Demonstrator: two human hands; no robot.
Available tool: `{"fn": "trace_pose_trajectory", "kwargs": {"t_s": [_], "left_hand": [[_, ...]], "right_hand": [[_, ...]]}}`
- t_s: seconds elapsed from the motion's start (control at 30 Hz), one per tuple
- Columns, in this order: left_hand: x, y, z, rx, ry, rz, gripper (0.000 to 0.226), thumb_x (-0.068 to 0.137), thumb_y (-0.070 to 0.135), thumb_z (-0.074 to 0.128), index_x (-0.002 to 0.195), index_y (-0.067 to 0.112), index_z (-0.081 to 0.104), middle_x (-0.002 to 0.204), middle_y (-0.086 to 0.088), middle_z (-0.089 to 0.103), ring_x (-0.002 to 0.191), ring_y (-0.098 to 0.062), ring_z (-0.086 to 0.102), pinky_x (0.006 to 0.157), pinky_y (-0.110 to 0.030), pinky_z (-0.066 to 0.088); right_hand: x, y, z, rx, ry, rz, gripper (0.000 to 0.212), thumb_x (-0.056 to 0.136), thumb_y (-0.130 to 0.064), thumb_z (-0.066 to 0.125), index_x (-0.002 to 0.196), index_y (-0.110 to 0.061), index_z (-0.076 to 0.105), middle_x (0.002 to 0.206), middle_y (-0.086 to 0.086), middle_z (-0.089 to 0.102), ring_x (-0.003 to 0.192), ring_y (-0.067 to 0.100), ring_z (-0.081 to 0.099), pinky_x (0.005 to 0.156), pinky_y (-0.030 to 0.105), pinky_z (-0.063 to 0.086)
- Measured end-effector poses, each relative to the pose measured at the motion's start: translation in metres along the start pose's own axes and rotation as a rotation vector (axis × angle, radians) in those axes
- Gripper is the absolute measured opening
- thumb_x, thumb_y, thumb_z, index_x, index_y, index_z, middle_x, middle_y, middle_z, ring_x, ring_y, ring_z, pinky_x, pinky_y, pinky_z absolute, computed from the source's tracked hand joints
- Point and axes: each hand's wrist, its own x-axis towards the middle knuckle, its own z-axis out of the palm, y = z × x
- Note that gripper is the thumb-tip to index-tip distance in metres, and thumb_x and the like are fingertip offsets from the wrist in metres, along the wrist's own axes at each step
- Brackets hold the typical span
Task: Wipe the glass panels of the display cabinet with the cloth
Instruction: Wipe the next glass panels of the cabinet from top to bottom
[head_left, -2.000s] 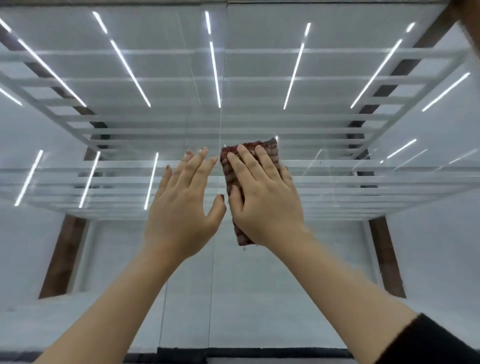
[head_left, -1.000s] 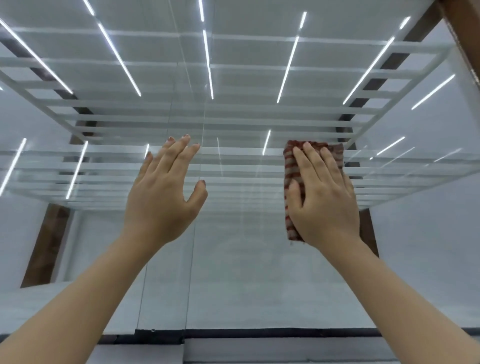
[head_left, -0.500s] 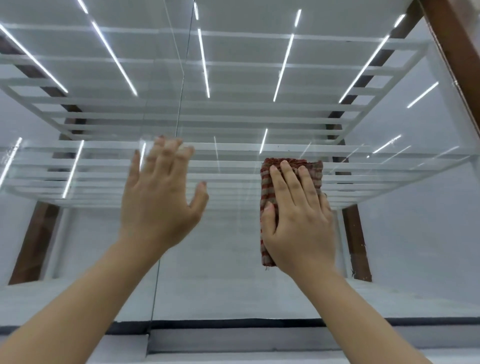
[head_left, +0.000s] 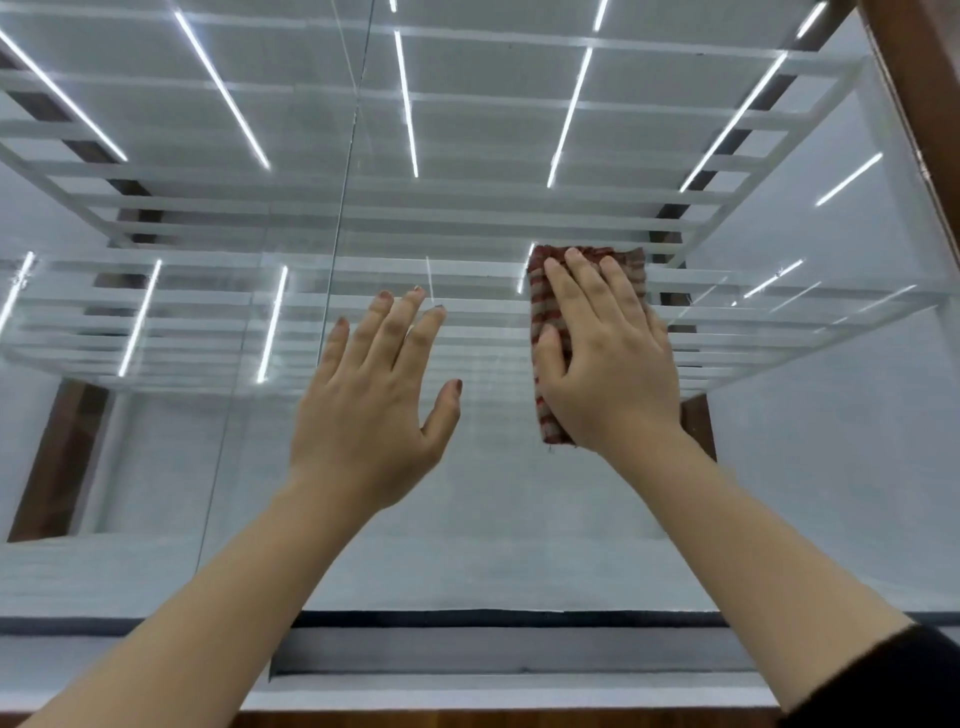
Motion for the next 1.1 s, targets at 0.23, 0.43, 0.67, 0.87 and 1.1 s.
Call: {"fn": "trace_pose_trajectory", "kwargs": {"t_s": [0.23, 0.43, 0.67, 0.87, 1.1], "left_hand": [[-0.001, 0.000, 0.002, -0.002, 0.028, -0.014, 0.061, 0.089, 0.047, 0.028, 0.142, 0.017, 0.031, 0.150, -0.003, 0.031, 0.140, -0.022, 0.023, 0.112, -0.041, 0.015], [0.000, 0.001, 0.002, 0.000, 0.021, -0.012, 0.062, 0.089, 0.046, 0.027, 0.142, 0.016, 0.031, 0.150, -0.004, 0.031, 0.140, -0.023, 0.022, 0.113, -0.044, 0.017], [-0.002, -0.001, 0.002, 0.013, 0.008, -0.010, 0.062, 0.089, 0.046, 0.026, 0.144, 0.017, 0.028, 0.152, -0.004, 0.028, 0.141, -0.022, 0.020, 0.113, -0.043, 0.016], [-0.002, 0.000, 0.002, 0.012, 0.012, -0.015, 0.063, 0.089, 0.047, 0.026, 0.144, 0.016, 0.029, 0.152, -0.003, 0.028, 0.141, -0.021, 0.020, 0.114, -0.044, 0.017], [-0.001, 0.002, 0.001, 0.007, 0.008, -0.023, 0.064, 0.088, 0.047, 0.026, 0.143, 0.016, 0.030, 0.152, -0.004, 0.028, 0.141, -0.022, 0.021, 0.114, -0.045, 0.018]], "right_hand": [[-0.037, 0.055, -0.016, -0.022, 0.066, 0.155, 0.061, 0.087, -0.040, 0.022, 0.144, -0.019, 0.031, 0.151, -0.002, 0.028, 0.140, 0.018, 0.019, 0.111, 0.047, 0.021], [-0.088, 0.019, -0.009, -0.012, 0.069, 0.048, 0.056, 0.089, -0.035, 0.030, 0.141, -0.016, 0.036, 0.147, 0.002, 0.035, 0.138, 0.022, 0.025, 0.108, 0.050, 0.025], [-0.031, 0.005, -0.001, 0.018, 0.031, 0.005, 0.057, 0.088, -0.038, 0.027, 0.141, -0.021, 0.035, 0.149, 0.000, 0.033, 0.139, 0.020, 0.024, 0.110, 0.043, 0.016], [-0.011, 0.050, -0.014, -0.009, 0.056, 0.094, 0.062, 0.085, -0.043, 0.020, 0.144, -0.024, 0.029, 0.152, -0.004, 0.026, 0.141, 0.016, 0.017, 0.112, 0.040, 0.012], [-0.043, 0.078, -0.024, -0.019, 0.086, 0.137, 0.060, 0.087, -0.040, 0.023, 0.143, -0.021, 0.032, 0.150, -0.002, 0.029, 0.140, 0.019, 0.020, 0.112, 0.046, 0.019]]}}
